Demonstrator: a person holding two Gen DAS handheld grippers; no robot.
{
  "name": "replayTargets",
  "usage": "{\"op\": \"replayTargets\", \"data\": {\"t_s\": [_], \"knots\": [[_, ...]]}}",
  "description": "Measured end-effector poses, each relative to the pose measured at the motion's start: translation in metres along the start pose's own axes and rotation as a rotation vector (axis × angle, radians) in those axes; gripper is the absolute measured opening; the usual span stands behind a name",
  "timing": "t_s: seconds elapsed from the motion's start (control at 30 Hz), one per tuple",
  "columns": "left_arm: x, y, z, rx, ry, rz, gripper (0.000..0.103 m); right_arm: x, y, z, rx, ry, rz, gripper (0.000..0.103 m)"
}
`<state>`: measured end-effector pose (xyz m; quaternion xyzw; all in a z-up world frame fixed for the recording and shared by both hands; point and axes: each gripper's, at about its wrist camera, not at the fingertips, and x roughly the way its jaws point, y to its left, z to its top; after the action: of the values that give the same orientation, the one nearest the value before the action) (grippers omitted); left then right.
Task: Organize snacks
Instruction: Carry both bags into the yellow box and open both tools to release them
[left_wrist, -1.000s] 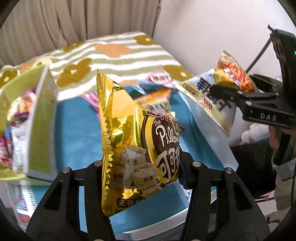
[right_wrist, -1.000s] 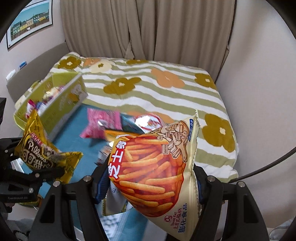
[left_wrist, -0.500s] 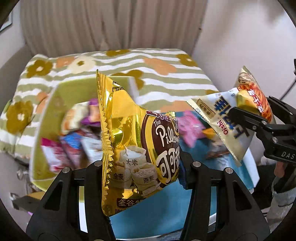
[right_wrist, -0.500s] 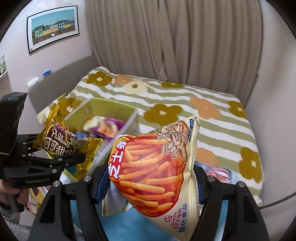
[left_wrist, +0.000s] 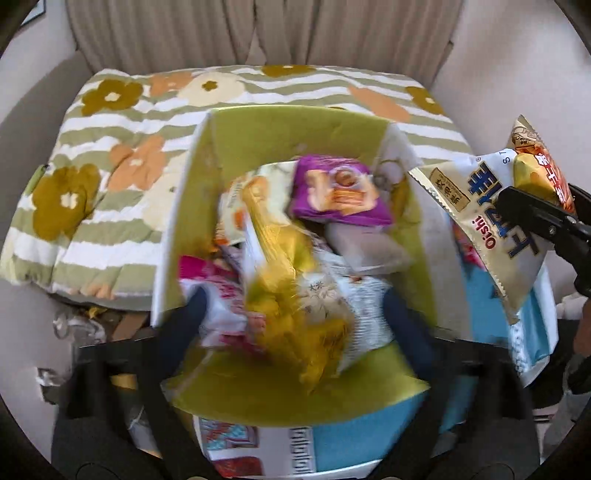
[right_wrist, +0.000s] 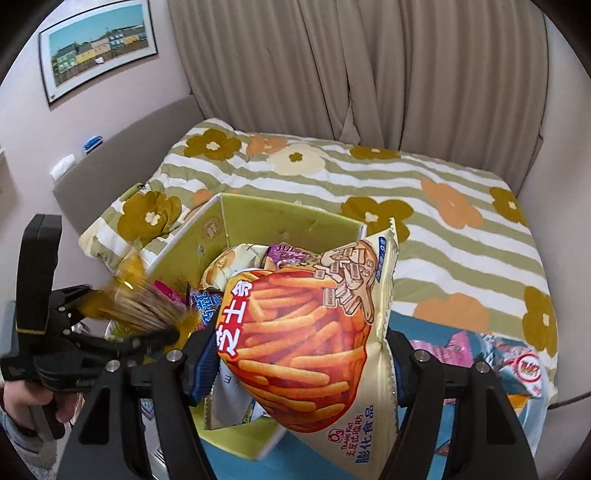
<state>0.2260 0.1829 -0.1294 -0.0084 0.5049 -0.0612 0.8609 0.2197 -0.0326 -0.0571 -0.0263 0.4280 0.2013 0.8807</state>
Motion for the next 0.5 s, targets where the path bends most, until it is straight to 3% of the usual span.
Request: {"op": "replayTargets", "data": {"t_s": [0.5], "knots": [[-0.005, 0.003, 0.002, 0.116, -0.036, 0.004, 0.103, 0.042, 0.015, 0.022, 0.099, 0.062, -0.015, 0.068]]}}
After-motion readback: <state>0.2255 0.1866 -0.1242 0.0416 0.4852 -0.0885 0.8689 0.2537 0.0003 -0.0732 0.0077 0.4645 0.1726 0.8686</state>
